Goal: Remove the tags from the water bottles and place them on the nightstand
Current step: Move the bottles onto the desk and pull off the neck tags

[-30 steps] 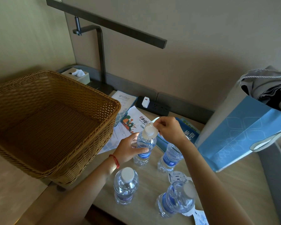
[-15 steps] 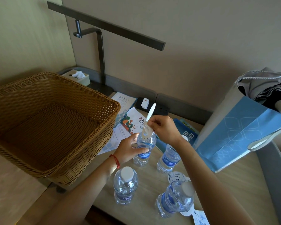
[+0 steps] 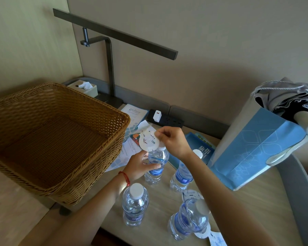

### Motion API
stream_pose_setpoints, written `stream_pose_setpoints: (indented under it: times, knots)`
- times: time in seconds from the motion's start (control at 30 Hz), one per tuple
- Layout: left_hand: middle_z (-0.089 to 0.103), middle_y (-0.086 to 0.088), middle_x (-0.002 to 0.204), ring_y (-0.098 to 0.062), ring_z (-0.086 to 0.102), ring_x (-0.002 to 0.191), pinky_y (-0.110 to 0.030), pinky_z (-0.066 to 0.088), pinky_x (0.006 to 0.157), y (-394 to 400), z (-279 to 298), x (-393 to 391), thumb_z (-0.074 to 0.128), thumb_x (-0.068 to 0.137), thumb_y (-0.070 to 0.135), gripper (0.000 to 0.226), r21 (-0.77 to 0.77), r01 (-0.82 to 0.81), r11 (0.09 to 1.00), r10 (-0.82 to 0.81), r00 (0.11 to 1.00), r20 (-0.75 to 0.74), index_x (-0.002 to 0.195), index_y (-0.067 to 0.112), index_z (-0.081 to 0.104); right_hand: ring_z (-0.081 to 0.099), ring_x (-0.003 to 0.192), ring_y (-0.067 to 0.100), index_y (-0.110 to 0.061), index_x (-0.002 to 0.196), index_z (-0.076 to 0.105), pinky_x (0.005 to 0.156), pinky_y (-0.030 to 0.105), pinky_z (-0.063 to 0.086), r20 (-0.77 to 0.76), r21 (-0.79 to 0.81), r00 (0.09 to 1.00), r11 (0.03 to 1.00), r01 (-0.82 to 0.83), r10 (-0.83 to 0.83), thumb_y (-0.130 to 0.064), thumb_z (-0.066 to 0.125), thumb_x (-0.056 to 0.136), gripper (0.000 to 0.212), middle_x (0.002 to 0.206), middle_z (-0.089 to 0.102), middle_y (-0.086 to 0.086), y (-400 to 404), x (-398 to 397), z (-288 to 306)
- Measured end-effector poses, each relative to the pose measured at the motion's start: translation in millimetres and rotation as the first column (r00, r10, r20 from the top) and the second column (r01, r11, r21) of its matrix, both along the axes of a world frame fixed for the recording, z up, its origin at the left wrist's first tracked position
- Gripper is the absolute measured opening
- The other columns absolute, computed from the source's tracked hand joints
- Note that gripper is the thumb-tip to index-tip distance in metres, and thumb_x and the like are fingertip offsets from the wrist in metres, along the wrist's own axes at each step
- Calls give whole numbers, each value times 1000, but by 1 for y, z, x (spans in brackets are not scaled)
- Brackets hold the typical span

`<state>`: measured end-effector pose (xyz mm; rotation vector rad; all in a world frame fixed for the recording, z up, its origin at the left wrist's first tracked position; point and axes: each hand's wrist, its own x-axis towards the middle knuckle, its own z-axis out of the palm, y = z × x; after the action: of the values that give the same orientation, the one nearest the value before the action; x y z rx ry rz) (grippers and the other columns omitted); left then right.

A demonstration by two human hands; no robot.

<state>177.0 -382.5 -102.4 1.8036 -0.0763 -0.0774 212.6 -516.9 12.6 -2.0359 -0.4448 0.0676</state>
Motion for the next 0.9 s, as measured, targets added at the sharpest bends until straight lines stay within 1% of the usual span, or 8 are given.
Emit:
stream_pose_setpoints:
  times: [0.1, 0.23, 0.33, 0.47, 0.6, 0.73, 0.83, 0.9]
  knots:
    - [59, 21, 106, 6, 52, 102, -1, 42, 71, 0, 2, -1, 77, 70, 27, 47, 3, 16, 1000, -16, 1000, -7, 106, 41, 50, 58, 64, 3, -2, 85, 69, 59, 7, 46, -8, -2, 1000, 1000, 26, -26, -10, 57, 89, 15, 79, 67, 4, 1, 3, 5]
    - [59, 6, 119, -11, 52, 115, -12, 45, 81, -1, 2, 0, 76, 72, 27, 56, -2, 23, 1000, -23, 1000, -12, 118, 37, 46, 61, 70, 19, -2, 83, 69, 64, 25, 49, -25, 34, 995, 995, 96, -95, -10, 57, 89, 16, 85, 70, 18, -13, 2, 5]
    - [56, 5, 123, -12, 50, 118, -11, 45, 80, 0, 4, -1, 75, 74, 24, 58, 11, 32, 999, -32, 999, -18, 123, 34, 44, 58, 64, 13, -13, 73, 68, 63, 26, 49, -24, 86, 991, 987, 132, -130, -9, 57, 88, 19, 73, 68, 7, -30, -1, 10]
    - [50, 5, 127, -7, 45, 117, -13, 41, 83, 6, 18, -8, 73, 75, 26, 64, 52, -59, 997, 58, 998, 15, 132, 24, 43, 52, 49, -2, -22, 66, 66, 51, 11, 42, -21, 164, 985, 971, 173, -172, -6, 57, 87, 28, 60, 62, -5, -58, -10, 14]
    - [55, -3, 126, -19, 51, 119, -34, 40, 102, 15, 50, -23, 66, 82, 23, 45, 44, -117, 992, 111, 987, 112, 124, 14, 52, 52, 54, 2, -20, 68, 66, 52, 11, 42, -13, 209, 973, 951, 229, -232, -5, 58, 87, 26, 63, 62, -4, -89, -22, 11]
    - [62, 4, 116, -5, 57, 110, -22, 42, 95, 15, 82, -51, 59, 76, 40, 43, 64, -154, 986, 138, 969, 207, 113, 18, 60, 52, 58, 4, -14, 74, 67, 55, 13, 42, -10, 221, 955, 931, 290, -295, -7, 58, 87, 17, 65, 62, -5, -119, -35, 1]
    - [64, 5, 113, 3, 58, 105, -11, 44, 89, 7, 98, -69, 63, 81, 31, 33, 101, -156, 983, 126, 959, 252, 112, 18, 61, 47, 45, 0, -12, 73, 67, 46, 9, 36, -24, 273, 946, 908, 319, -325, -6, 57, 88, 19, 48, 55, -15, -142, -47, -8]
    - [64, 4, 113, 2, 58, 105, -9, 43, 90, -1, 108, -77, 63, 83, 23, 28, 150, -162, 975, 115, 952, 282, 110, 18, 62, 40, 39, 1, -13, 70, 65, 42, 9, 32, -59, 308, 941, 891, 334, -333, -6, 55, 89, 22, 40, 51, -13, -157, -54, -13]
